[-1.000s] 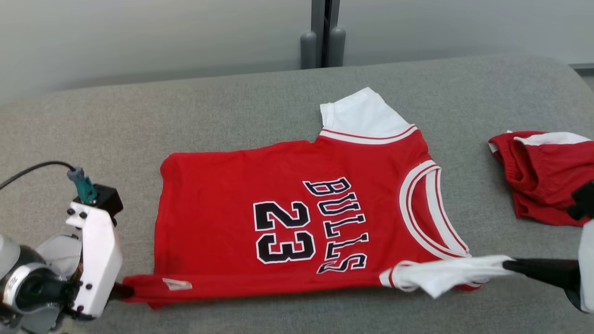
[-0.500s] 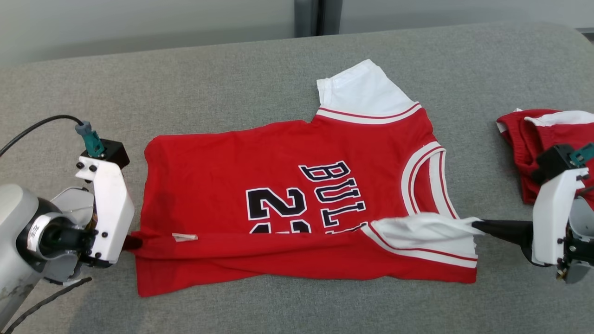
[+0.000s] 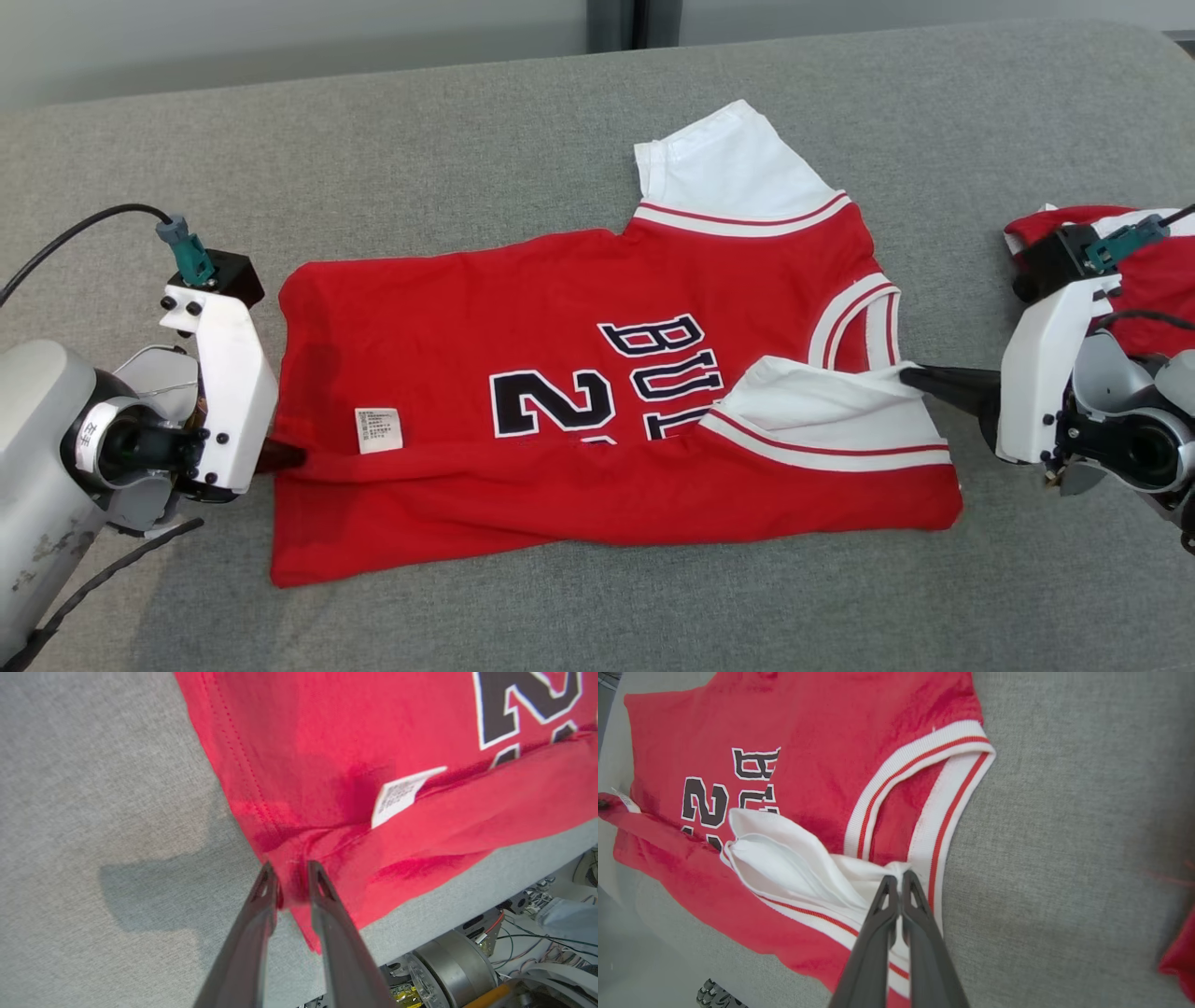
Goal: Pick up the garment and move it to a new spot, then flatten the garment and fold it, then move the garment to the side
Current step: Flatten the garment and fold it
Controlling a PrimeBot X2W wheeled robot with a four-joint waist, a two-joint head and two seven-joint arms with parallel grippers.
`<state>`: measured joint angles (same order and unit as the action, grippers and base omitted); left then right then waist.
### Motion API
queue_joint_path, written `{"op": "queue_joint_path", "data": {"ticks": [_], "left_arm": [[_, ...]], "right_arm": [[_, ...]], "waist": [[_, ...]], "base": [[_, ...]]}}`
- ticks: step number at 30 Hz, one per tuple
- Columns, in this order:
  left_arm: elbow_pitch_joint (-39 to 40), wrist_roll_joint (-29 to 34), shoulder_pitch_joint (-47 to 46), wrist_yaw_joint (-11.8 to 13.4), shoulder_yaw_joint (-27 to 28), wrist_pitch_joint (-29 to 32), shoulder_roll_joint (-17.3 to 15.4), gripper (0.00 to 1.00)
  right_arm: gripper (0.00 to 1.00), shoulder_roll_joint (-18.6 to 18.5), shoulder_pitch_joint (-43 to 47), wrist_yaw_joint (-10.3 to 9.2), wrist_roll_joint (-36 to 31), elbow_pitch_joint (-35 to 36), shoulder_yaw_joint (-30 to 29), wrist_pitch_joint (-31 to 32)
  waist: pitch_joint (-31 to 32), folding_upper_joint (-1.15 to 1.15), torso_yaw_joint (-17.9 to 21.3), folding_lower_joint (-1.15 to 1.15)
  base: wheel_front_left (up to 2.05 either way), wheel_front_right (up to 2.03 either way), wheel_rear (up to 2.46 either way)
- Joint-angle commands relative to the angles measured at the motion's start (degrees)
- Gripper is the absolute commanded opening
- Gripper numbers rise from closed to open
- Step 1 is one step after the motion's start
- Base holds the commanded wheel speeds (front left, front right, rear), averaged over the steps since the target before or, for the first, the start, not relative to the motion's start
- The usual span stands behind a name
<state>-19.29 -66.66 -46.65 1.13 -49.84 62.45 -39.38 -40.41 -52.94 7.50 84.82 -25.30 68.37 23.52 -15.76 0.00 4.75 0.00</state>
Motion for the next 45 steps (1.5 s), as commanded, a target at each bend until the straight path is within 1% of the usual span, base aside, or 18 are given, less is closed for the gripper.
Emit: {"op": "queue_joint_path", "data": {"ticks": [1,5,10,12,14,17,19,22,23,26,27,30,33,36,37,41,45], "left_arm": [[-0.7,0.2,-0.9,-0.5,0.0,-0.3,0.2,1.00],[-2.0,-0.1,-0.7,-1.2,0.5,-2.0,0.9,1.00],[-2.5,0.7,-0.3,-2.7,2.3,-7.4,0.8,1.00],[-1.8,1.6,0.3,-4.1,3.4,-11.8,0.4,1.00],[-1.2,3.6,1.0,-4.8,4.8,-18.7,0.0,1.00],[-0.5,6.0,4.3,-5.1,5.5,-26.8,-0.4,1.00],[0.3,7.3,6.3,-4.1,6.3,-31.8,-0.4,1.00],[2.2,11.0,10.1,-1.2,7.0,-40.4,-0.9,1.00],[3.1,12.7,11.1,0.1,7.3,-43.4,-1.1,1.00],[5.8,13.8,15.8,4.4,8.9,-51.1,0.2,1.00],[6.6,14.4,17.2,5.8,9.2,-53.0,0.1,1.00],[9.1,13.6,22.4,9.3,9.9,-57.2,1.9,1.00],[11.0,13.1,26.7,12.0,9.4,-58.3,2.8,1.00],[11.8,12.2,30.3,14.0,8.6,-57.9,3.4,1.00],[11.8,12.2,30.3,14.0,8.6,-57.9,3.4,1.00],[12.3,11.4,33.0,15.4,7.4,-56.3,3.3,1.00],[12.9,11.7,33.6,16.2,6.8,-55.1,2.9,1.00]], "right_arm": [[1.00,0.5,-0.3,0.00,-1.1,-0.8,-0.5,-1.2],[1.00,1.8,0.8,0.00,-2.7,-2.1,-1.7,-4.6],[1.00,2.3,2.2,0.00,-6.1,-3.5,-4.6,-12.4],[1.00,2.5,3.0,0.00,-7.5,-3.9,-6.0,-15.8],[1.00,2.8,4.1,0.00,-8.8,-3.7,-7.4,-19.5],[1.00,2.8,6.4,0.00,-11.2,-2.7,-9.6,-25.8],[1.00,2.8,8.5,0.00,-13.0,-2.8,-11.2,-30.1],[1.00,3.6,11.5,0.00,-16.6,-3.1,-13.9,-35.6],[1.00,3.6,12.3,0.00,-18.4,-3.6,-15.2,-36.9],[1.00,5.7,16.9,0.00,-22.2,-4.6,-20.5,-38.5],[1.00,6.4,18.4,0.00,-23.7,-4.8,-22.7,-38.6],[1.00,9.0,23.9,0.00,-27.5,-4.7,-28.3,-38.7],[1.00,11.3,29.5,0.00,-30.5,-4.0,-32.3,-38.7],[1.00,13.1,34.1,0.00,-32.7,-3.6,-34.6,-35.4],[1.00,13.1,34.1,0.00,-32.7,-3.6,-34.6,-35.4],[1.00,15.3,38.7,0.01,-35.4,-4.0,-37.4,-29.8],[1.00,17.4,40.8,0.00,-38.5,-4.4,-40.9,-26.0]], "waist": [[0.3,0.00,-0.2,0.00],[1.5,0.00,-0.5,0.00],[3.7,0.00,-0.6,0.00],[4.6,0.00,-0.5,0.00],[5.5,0.00,-0.3,0.00],[6.8,0.00,0.1,0.00],[7.5,0.00,0.1,0.00],[8.5,0.00,0.0,0.00],[8.7,0.00,0.0,0.00],[9.6,0.00,-0.3,0.00],[9.9,0.00,-0.4,0.00],[10.7,0.00,-0.9,0.00],[11.1,0.00,-1.4,0.00],[11.1,0.00,-1.8,0.00],[11.1,0.00,-1.8,0.00],[11.1,0.00,-2.2,0.00],[10.7,0.00,-2.3,0.00]], "base": [[0.00,0.00,0.00],[0.00,0.00,0.00],[0.00,0.00,0.00],[0.00,0.00,0.00],[0.00,0.00,0.00],[0.00,0.00,0.00],[0.00,0.00,0.00],[0.00,0.00,0.00],[0.00,0.00,0.00],[0.00,0.00,0.00],[0.00,0.00,0.00],[0.00,0.00,0.00],[0.00,0.00,0.00],[0.00,0.00,0.00],[0.00,0.00,0.00],[0.00,0.00,0.00],[0.00,0.00,0.00]]}}
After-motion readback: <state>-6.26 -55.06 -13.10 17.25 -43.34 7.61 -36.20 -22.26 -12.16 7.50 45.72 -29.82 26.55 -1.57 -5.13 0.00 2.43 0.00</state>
